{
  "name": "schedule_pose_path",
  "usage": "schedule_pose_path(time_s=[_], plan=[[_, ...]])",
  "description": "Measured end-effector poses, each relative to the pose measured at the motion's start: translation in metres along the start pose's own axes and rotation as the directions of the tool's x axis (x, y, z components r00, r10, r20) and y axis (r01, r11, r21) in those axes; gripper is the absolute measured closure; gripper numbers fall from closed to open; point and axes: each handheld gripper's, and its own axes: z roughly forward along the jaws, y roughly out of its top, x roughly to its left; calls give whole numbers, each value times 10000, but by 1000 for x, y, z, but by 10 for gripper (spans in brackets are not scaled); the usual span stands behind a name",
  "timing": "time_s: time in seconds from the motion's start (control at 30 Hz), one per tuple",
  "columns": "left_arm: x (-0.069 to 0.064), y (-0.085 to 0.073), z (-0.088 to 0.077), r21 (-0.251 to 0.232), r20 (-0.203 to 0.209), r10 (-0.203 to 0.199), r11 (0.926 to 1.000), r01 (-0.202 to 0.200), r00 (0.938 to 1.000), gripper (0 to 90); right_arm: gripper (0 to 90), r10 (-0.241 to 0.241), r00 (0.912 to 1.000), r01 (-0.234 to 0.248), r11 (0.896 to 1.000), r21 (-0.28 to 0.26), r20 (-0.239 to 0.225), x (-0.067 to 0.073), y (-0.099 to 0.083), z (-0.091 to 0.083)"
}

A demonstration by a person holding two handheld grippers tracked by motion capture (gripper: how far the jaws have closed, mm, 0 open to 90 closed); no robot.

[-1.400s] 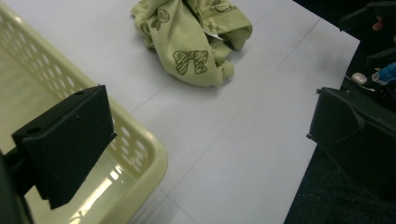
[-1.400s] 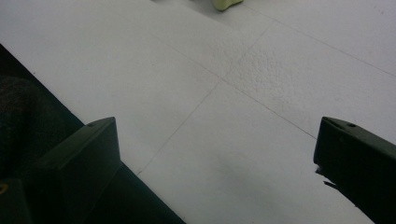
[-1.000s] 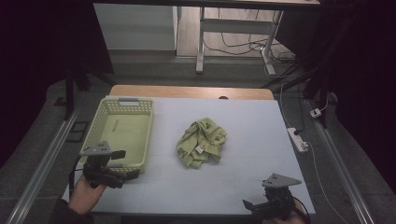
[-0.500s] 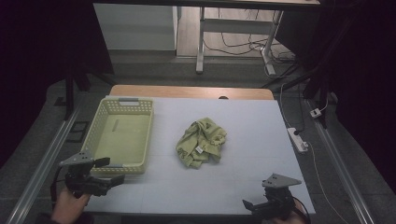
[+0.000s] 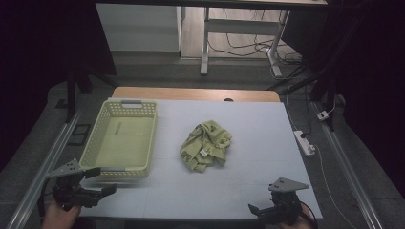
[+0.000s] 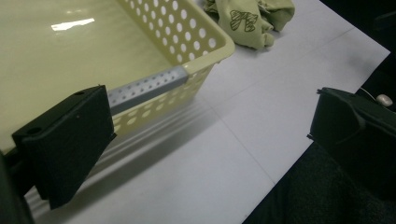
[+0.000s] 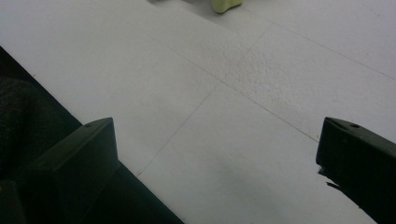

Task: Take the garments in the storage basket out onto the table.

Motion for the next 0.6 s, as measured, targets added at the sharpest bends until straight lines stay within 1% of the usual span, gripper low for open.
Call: schedule_pose_path(time_s=[0.13, 0.3, 0.43, 0.6], plan=[[1, -5, -5, 19, -302, -30, 10000, 31, 9995, 0, 0, 91, 9999, -91, 9999, -52, 63, 0, 0, 0], [3, -10, -10, 123, -644, 8, 9999, 0, 9979, 0, 0, 97, 9999, -97, 9999, -54, 85, 0, 0, 0], [4, -14, -12, 240, -729, -89, 9997, 106, 9973, 0, 0, 108, 9999, -108, 9999, -35, 113, 0, 0, 0], [4, -17, -16, 347, -1026, -56, 9994, 92, 9947, 0, 0, 114, 9999, -114, 9999, -24, 105, 0, 0, 0]])
